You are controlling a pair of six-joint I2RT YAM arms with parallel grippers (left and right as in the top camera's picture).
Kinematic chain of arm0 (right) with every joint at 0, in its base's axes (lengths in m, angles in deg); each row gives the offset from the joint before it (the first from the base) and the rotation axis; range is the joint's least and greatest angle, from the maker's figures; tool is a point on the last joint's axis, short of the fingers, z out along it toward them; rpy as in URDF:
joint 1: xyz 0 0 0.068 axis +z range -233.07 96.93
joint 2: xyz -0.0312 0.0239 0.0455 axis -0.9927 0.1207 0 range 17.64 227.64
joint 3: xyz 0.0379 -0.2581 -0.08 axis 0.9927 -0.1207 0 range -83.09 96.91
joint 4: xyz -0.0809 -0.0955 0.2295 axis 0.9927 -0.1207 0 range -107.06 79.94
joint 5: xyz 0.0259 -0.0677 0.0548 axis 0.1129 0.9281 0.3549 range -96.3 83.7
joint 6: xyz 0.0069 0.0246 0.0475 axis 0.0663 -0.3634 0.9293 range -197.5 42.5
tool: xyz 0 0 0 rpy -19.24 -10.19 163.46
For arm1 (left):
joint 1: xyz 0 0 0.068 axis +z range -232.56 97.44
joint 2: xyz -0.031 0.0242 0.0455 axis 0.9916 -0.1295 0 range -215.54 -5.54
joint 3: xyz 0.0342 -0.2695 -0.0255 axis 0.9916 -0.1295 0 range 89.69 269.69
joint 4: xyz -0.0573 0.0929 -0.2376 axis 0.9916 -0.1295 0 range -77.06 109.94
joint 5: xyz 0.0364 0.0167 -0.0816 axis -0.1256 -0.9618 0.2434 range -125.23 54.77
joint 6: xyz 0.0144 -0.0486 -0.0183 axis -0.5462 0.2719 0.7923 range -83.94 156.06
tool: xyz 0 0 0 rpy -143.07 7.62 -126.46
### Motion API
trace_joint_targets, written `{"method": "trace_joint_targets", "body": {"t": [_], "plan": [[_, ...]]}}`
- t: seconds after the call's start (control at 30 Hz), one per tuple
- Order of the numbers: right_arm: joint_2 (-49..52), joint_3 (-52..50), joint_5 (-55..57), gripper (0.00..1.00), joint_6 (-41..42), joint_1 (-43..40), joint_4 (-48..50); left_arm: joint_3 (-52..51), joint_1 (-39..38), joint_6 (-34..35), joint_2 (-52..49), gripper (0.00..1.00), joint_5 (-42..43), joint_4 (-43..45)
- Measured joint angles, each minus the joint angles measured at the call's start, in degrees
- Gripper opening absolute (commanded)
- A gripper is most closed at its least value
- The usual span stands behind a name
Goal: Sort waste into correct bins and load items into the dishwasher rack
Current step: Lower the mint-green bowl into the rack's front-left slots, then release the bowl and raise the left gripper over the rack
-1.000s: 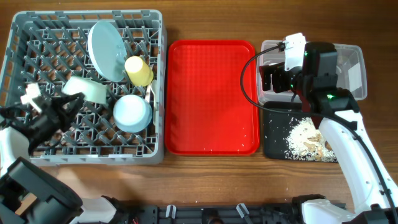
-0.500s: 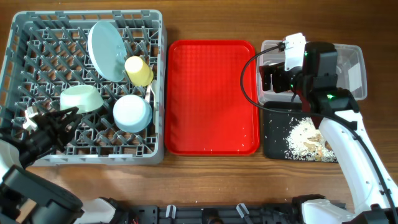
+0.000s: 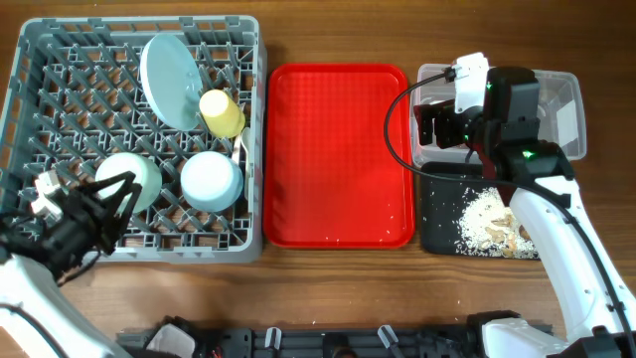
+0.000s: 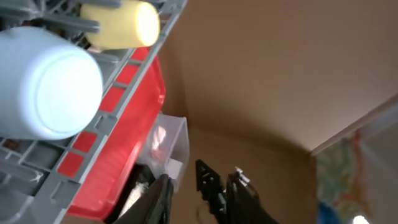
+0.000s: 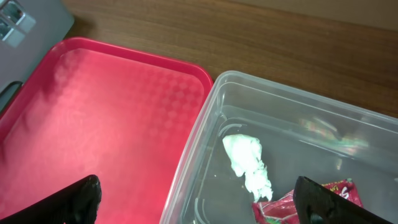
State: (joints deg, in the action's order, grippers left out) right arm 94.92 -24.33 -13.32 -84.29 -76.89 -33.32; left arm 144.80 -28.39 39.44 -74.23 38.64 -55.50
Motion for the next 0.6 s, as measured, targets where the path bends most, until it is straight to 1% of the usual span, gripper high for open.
{"method": "trace_joint_targets", "body": {"t": [0.03,0.1,0.2,0.27,0.37,0.43,0.47,0.53,0.57,0.6], "plan": [[0.0,0.0,0.0,1.0,0.0,0.0,0.0,0.1,0.0,0.0,2.0,0.36,-0.4,0.0],[0.0,0.0,0.0,1.0,0.0,0.0,0.0,0.8,0.0,0.0,6.4,0.48,-1.8,0.3],[0.0,0.0,0.0,1.0,0.0,0.0,0.0,1.3,0.0,0.4,10.5,0.5,-5.8,3.1],[0.0,0.0,0.0,1.0,0.0,0.0,0.0,1.4,-0.1,1.8,14.8,0.51,-12.8,4.1],[0.0,0.0,0.0,1.0,0.0,0.0,0.0,1.4,-3.0,4.8,18.5,0.57,-20.6,6.1],[0.0,0.0,0.0,1.0,0.0,0.0,0.0,1.5,-8.6,7.9,19.6,0.67,-25.5,9.1],[0.0,0.0,0.0,1.0,0.0,0.0,0.0,1.9,-13.8,9.3,19.2,0.7,-28.5,10.4],[0.0,0.0,0.0,1.0,0.0,0.0,-0.1,2.5,-21.7,11.1,17.8,0.79,-33.2,11.7],[0.0,0.0,0.0,1.0,0.0,0.0,0.0,3.0,-27.7,11.8,16.6,0.93,-35.9,12.9],[0.0,0.0,0.0,1.0,0.0,0.0,0.0,3.2,-33.0,13.0,15.3,1.0,-38.0,14.1]]}}
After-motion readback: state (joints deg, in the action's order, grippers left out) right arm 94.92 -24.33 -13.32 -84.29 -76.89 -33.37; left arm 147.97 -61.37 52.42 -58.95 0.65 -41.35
